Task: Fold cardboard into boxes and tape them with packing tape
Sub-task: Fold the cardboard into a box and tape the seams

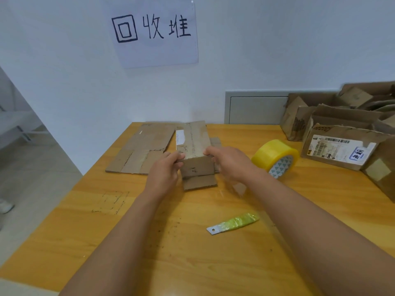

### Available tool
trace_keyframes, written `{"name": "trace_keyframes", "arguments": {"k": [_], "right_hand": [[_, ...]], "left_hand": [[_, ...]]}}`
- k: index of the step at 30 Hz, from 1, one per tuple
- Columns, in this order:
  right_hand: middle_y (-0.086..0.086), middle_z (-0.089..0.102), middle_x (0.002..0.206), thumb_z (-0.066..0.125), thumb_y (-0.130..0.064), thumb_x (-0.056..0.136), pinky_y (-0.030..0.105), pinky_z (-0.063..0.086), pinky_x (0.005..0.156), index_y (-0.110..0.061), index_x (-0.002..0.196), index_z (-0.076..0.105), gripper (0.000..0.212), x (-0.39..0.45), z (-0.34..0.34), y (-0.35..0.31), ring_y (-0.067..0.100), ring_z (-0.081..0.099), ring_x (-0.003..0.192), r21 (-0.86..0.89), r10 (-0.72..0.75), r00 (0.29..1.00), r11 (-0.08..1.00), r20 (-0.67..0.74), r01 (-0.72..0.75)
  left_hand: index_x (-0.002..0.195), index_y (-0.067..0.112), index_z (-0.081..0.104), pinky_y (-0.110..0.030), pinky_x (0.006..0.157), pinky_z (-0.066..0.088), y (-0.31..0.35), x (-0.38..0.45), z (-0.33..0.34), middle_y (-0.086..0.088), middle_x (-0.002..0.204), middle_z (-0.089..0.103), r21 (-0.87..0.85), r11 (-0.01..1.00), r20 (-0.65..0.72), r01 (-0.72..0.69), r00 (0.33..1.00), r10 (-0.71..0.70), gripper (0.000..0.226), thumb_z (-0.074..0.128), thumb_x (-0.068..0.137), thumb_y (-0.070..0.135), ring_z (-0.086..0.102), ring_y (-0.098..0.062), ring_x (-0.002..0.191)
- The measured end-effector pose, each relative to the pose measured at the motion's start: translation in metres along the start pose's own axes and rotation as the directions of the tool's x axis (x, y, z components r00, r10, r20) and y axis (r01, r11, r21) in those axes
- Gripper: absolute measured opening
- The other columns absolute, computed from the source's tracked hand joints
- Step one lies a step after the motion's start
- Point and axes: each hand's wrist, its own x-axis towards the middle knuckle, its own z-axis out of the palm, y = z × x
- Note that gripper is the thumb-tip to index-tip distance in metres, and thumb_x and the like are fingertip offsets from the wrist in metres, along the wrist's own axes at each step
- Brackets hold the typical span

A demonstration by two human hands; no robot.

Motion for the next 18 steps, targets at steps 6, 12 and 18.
{"name": "trace_keyframes", "arguments": {"k": [6,12,18], "right_hand": [[0.008,0.061,0.127,0.049,-0.002,0.094,0.042,0.053,0.084,-0.028,0.137,0.045,0.051,-0.001,-0.002,0.001,0.029,0.058,0.107,-0.011,-0.005,1.0,1.0,0.016,0.005],[0.008,0.06,0.132,0.049,-0.001,0.096,0.041,0.053,0.085,-0.028,0.14,0.045,0.053,-0.004,0.007,0.0,0.029,0.058,0.109,0.036,0.021,0.999,0.999,-0.048,-0.02],[0.008,0.057,0.137,0.05,0.0,0.095,0.041,0.053,0.089,-0.03,0.143,0.043,0.057,-0.001,0.007,0.001,0.029,0.057,0.114,0.041,0.04,0.998,0.998,-0.037,-0.039]], "left_hand": [[0.126,0.019,0.065,-0.007,0.07,0.035,-0.006,0.003,-0.009,0.007,0.107,0.06,0.008,1.0,0.106,-0.005,0.994,0.004,0.03,0.052,0.101,0.01,0.047,-0.001,0.091],[0.126,0.02,0.066,-0.006,0.075,0.037,-0.007,0.005,-0.006,0.01,0.114,0.062,-0.056,0.997,0.081,0.049,0.996,-0.044,0.03,0.054,0.1,0.009,0.051,-0.003,0.101],[0.121,0.022,0.071,-0.02,0.083,0.049,-0.012,0.01,-0.008,0.013,0.113,0.067,-0.133,0.988,0.098,0.072,0.993,-0.059,0.028,0.056,0.1,0.01,0.059,-0.003,0.103]]}}
